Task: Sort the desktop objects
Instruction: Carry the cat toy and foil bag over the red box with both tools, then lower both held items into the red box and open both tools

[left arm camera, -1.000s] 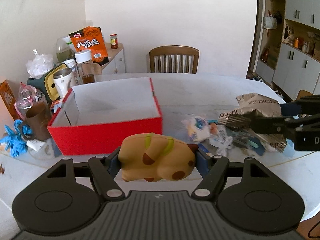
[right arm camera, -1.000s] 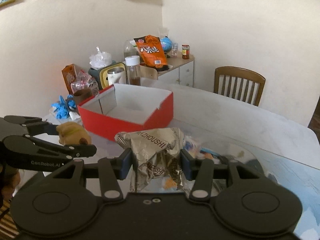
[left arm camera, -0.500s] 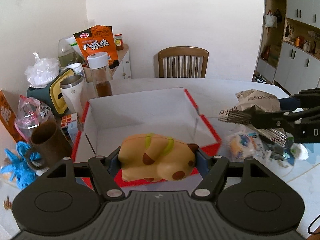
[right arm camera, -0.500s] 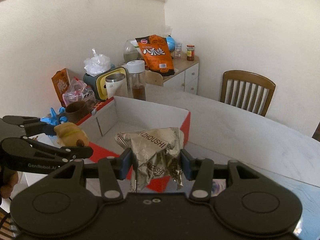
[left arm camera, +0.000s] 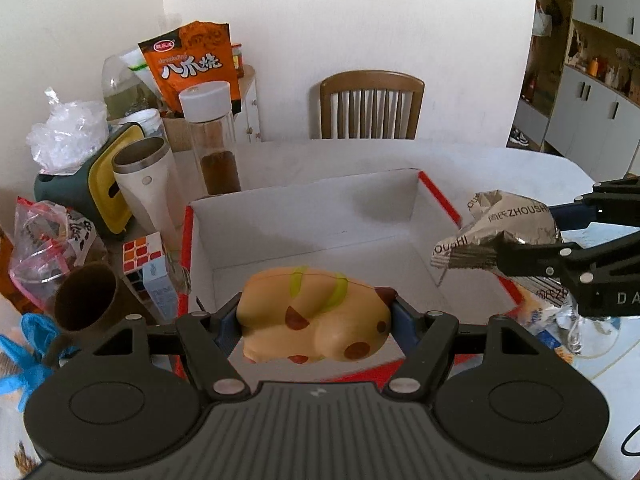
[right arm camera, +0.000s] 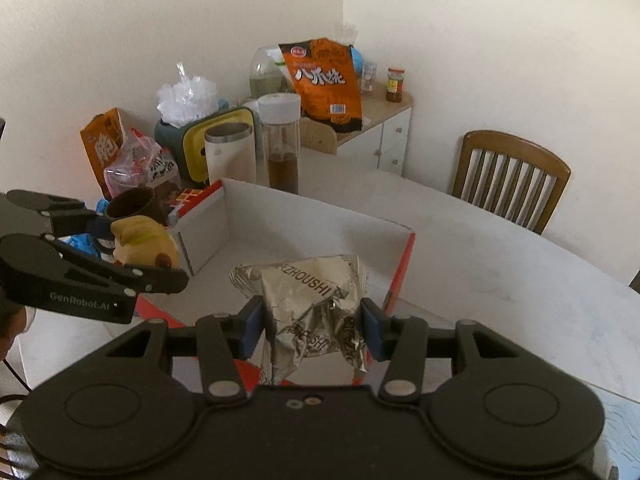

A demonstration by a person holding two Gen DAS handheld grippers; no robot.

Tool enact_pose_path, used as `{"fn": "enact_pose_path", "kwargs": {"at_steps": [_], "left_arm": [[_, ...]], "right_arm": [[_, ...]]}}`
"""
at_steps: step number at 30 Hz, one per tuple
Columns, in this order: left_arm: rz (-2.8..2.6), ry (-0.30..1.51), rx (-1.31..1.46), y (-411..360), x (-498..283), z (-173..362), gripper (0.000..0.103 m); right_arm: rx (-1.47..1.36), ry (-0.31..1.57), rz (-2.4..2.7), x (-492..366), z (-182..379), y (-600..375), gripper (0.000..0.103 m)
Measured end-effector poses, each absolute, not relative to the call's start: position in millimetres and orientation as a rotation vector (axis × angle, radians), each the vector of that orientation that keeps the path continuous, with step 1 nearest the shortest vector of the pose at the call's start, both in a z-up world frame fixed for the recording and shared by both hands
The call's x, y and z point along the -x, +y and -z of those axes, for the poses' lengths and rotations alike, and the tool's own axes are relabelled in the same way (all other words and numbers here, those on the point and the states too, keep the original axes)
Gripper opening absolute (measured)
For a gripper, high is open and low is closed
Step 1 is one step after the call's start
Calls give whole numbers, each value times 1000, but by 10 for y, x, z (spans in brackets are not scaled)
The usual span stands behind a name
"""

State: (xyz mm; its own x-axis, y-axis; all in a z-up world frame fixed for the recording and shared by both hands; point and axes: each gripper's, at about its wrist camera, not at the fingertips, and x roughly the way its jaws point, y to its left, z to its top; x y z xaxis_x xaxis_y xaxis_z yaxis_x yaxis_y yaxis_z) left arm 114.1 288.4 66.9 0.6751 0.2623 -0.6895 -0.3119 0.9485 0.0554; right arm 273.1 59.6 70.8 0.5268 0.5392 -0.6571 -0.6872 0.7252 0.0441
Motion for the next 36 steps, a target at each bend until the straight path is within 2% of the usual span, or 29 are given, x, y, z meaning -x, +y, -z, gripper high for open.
{"fn": "enact_pose_path", "kwargs": {"at_steps": [26,36], "left_arm": [[-307,959,78,3608,-2221,-61,73],[-283,1063,107,3693,-2388,186,73]], "right_arm": [[460,813,-775,-3169,-102,1425,50],[476,930,-783,-3326,184,1619,50]]}}
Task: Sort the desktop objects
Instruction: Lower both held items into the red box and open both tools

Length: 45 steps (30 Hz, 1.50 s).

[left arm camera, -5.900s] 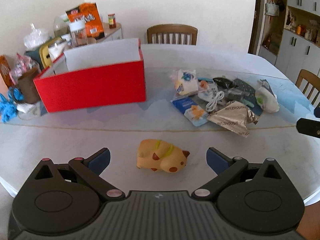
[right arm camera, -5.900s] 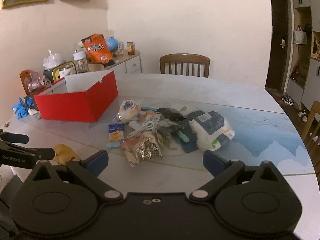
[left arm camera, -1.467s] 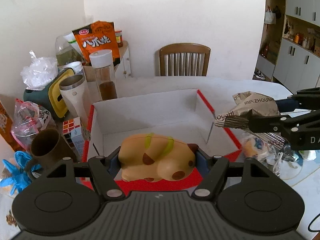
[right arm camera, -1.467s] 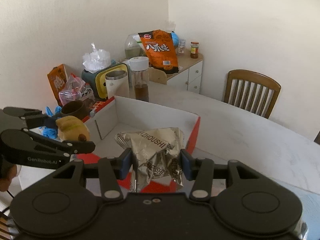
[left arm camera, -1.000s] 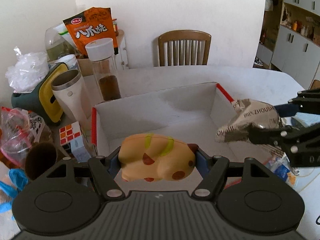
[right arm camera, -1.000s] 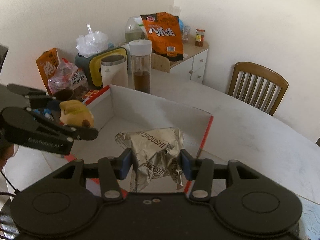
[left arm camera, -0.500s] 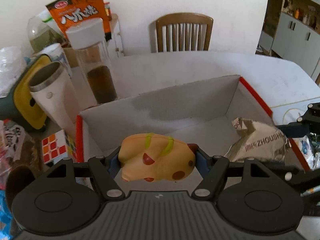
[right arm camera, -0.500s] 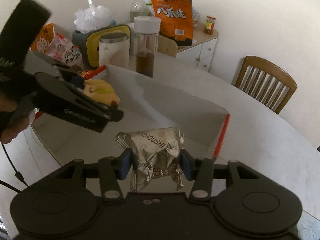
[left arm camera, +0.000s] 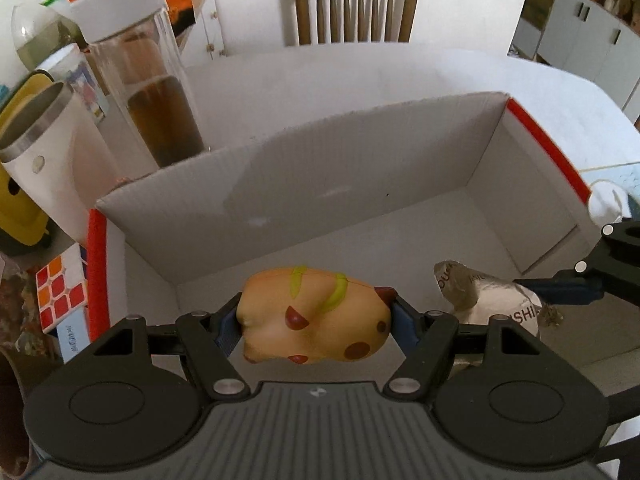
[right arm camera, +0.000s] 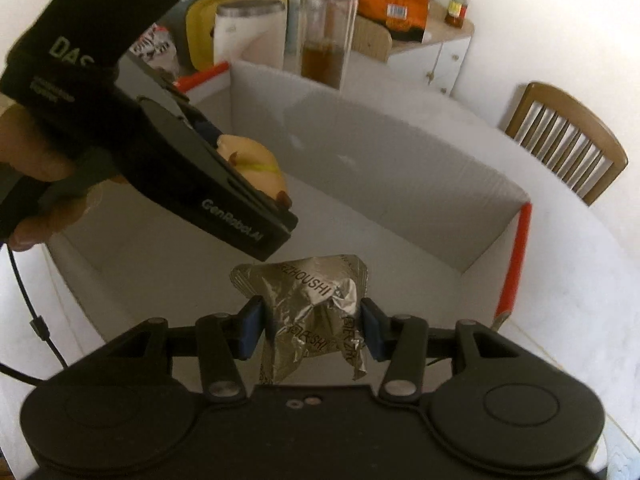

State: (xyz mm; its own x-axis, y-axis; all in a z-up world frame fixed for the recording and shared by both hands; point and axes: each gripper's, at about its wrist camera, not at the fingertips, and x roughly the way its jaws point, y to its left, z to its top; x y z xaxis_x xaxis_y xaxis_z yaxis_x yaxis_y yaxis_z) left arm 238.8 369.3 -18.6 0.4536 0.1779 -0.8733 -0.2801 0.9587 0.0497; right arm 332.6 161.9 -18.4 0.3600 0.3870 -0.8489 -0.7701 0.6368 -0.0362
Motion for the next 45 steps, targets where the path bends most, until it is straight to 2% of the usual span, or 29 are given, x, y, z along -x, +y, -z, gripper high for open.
{"fn": "enact_pose_path", "kwargs": {"at_steps": [8,23,25,27,29,31,35,38,45], "left_arm": [[-281,1159,167,3775,-2493,325,73],[-252,1274,200,3792,-2569,519,74],[-252,1278,198,3785,-2571,528,74],[-251,1284,198,3778,-2572,540,75],[-255,1283,197,3772,-2571,541,78],[-257,1271,196,3767,-2563,526,83],[-269,1250,192,3759,-2544,488,86],[-266,1233,194,3754,-2513,461,86],[-273,1145,180,3579,-2427,189,86]], "right_arm": [[467,1031,-754,-3425,339,1648,50],[488,1089,-735,-3498,398,1700,52],[489,1091,-737,-3493,385,1707,56],[490,1076,-736,-3487,357,1706,65],[488,1062,-743,-3479,326,1701,67],[489,1051,-745,-3469,305,1693,68],[480,1034,-744,-3455,245,1674,68],[470,1013,-739,-3442,178,1638,72],[408,973,-742,-3293,-13,1441,74]]}}
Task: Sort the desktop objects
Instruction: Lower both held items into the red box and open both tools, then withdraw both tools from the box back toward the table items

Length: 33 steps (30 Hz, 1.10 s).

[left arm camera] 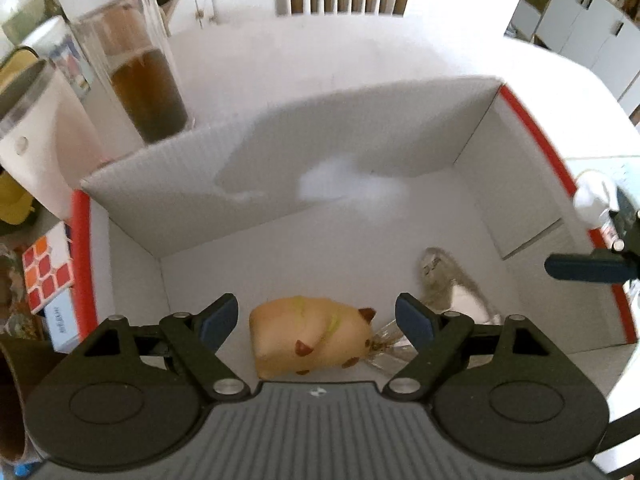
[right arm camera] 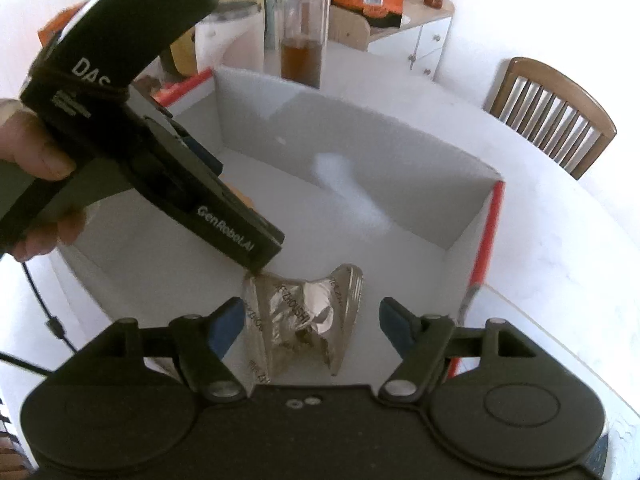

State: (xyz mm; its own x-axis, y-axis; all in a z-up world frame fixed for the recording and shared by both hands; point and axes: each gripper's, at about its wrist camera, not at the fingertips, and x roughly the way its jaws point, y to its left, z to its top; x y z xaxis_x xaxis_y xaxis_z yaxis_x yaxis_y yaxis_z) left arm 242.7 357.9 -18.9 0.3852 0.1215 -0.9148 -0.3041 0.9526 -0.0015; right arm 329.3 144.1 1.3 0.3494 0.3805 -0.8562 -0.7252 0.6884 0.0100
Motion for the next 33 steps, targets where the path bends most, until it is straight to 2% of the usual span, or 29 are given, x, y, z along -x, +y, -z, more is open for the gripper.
{"fn": "enact_pose_path", "kwargs": {"at_steps": [10,14,23,33], "left_arm": [[-261,1019,159,3537,-2106,-242,86],[-271,988,162,3314,-1904,-643,86],[-289,929,157,2821,-1961,-544,86],[-219,869,146,1981,-1916,-707,86]], "right_arm": [[324,893,-742,-3035,-369,1053,74],[295,869,-747,-2945,-468,879,74],[228,824,-756,-2710,-659,331,74],[177,774,-727,-2476,-796,-366,75]]}}
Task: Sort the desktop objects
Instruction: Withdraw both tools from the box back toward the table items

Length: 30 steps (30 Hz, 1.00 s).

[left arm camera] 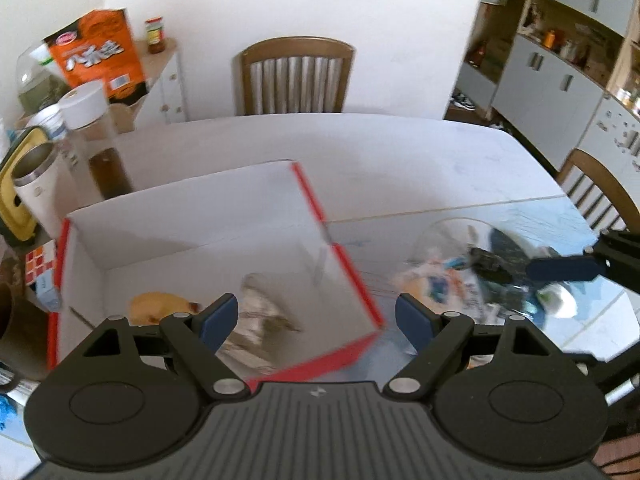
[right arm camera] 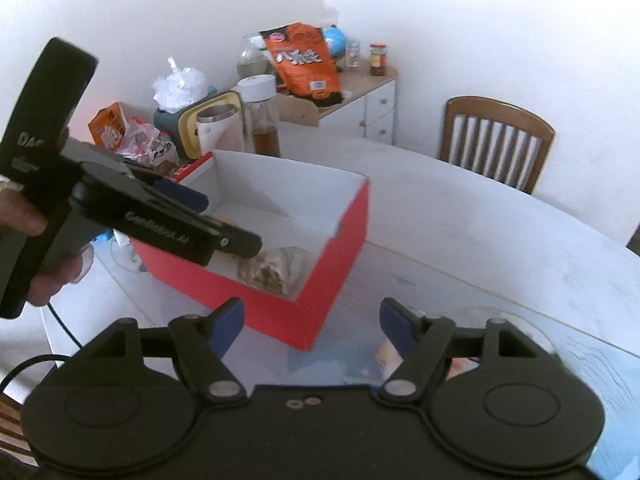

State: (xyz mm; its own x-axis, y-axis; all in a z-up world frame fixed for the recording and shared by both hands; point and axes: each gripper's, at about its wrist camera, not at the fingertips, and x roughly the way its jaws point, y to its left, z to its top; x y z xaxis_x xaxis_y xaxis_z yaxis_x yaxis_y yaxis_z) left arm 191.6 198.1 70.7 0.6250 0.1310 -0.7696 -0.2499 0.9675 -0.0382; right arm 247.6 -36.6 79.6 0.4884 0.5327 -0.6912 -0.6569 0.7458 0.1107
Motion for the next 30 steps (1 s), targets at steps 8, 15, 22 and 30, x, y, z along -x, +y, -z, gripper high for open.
{"fn": "enact_pose_path", "kwargs": {"at_steps": [8,15,22,30], "left_arm": [[-169,864,107,1397,-1908,-609,86],[-110,866,66,1026,-1939,-462,86],[-83,862,35,756,-1966,-309,86],[-83,877,66,616,-2000,-64,99]], "right_arm": [[145,749,-631,-2402,-770,-1079,75],[122,750,-521,-2402,-662,-1670,75],[105,760,-460,-2404,-521,-2053,75],[83,769,-386,-2472,-381,-2348,75]]}}
